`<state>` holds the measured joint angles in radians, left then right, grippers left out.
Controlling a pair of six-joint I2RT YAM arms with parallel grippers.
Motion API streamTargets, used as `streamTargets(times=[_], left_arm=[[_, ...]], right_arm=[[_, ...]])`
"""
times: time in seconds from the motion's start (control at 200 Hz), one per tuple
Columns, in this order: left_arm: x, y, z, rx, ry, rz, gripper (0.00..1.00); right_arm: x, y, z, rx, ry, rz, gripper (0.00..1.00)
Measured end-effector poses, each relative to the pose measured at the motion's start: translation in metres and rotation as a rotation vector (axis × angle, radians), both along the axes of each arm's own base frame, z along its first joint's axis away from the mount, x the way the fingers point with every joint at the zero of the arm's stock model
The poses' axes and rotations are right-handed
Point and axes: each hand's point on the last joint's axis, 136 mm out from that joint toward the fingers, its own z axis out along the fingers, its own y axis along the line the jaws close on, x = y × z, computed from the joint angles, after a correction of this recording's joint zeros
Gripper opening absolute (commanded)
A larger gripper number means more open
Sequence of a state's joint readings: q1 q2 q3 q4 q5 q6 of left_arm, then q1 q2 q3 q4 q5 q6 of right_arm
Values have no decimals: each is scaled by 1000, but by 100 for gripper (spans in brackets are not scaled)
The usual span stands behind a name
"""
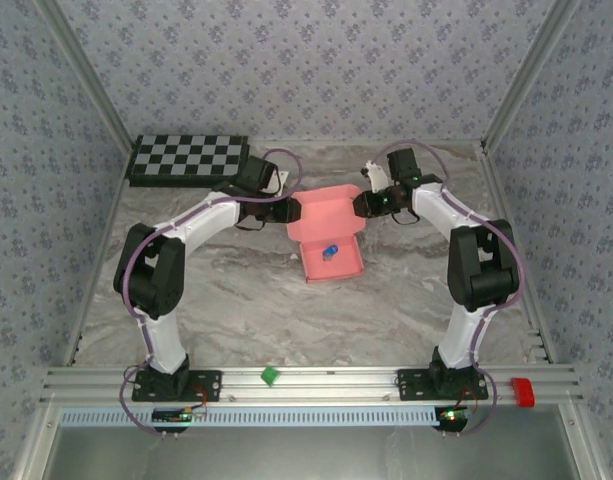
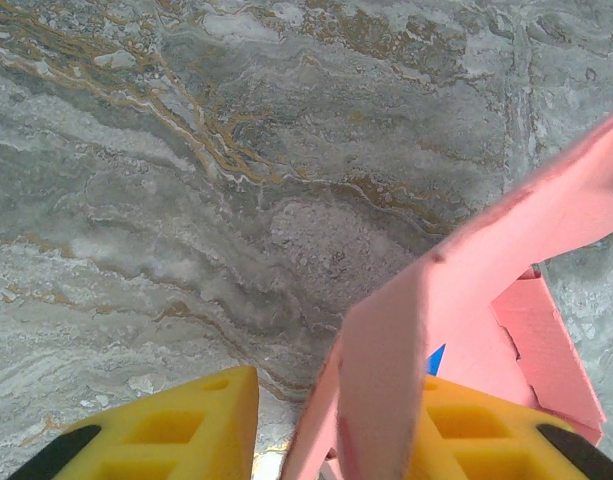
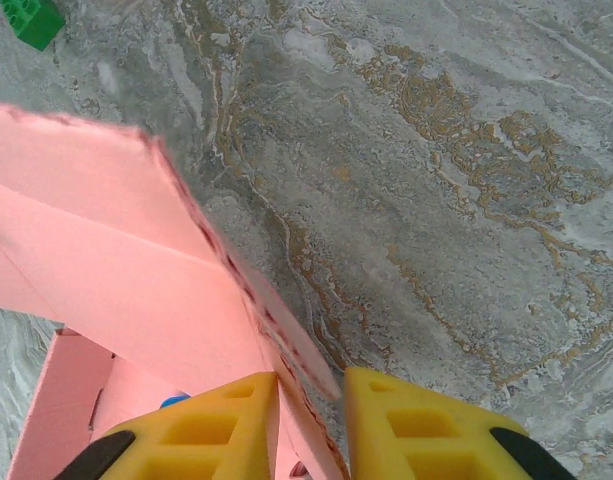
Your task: Fold the paper box
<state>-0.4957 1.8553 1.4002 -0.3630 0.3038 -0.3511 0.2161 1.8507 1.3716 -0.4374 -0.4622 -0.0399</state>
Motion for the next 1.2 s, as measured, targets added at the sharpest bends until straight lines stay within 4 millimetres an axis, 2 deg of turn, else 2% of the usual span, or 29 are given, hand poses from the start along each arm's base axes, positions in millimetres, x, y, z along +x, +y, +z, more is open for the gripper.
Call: streamTargets(times=[0.34, 0.67, 0.96, 1.199], left_arm=[[2, -3, 5, -14, -4, 2, 24], [2, -9, -1, -15, 12, -5, 23], [6, -12, 4, -26, 8, 6, 9], [15, -14, 7, -25, -5, 17, 4]], right_arm=[[0, -2, 4, -19, -20, -45, 18], [-2, -2, 9, -15, -49, -97, 14], [2, -3, 11, -10, -74, -147, 11], [4, -2, 11, -4, -111, -205, 10]])
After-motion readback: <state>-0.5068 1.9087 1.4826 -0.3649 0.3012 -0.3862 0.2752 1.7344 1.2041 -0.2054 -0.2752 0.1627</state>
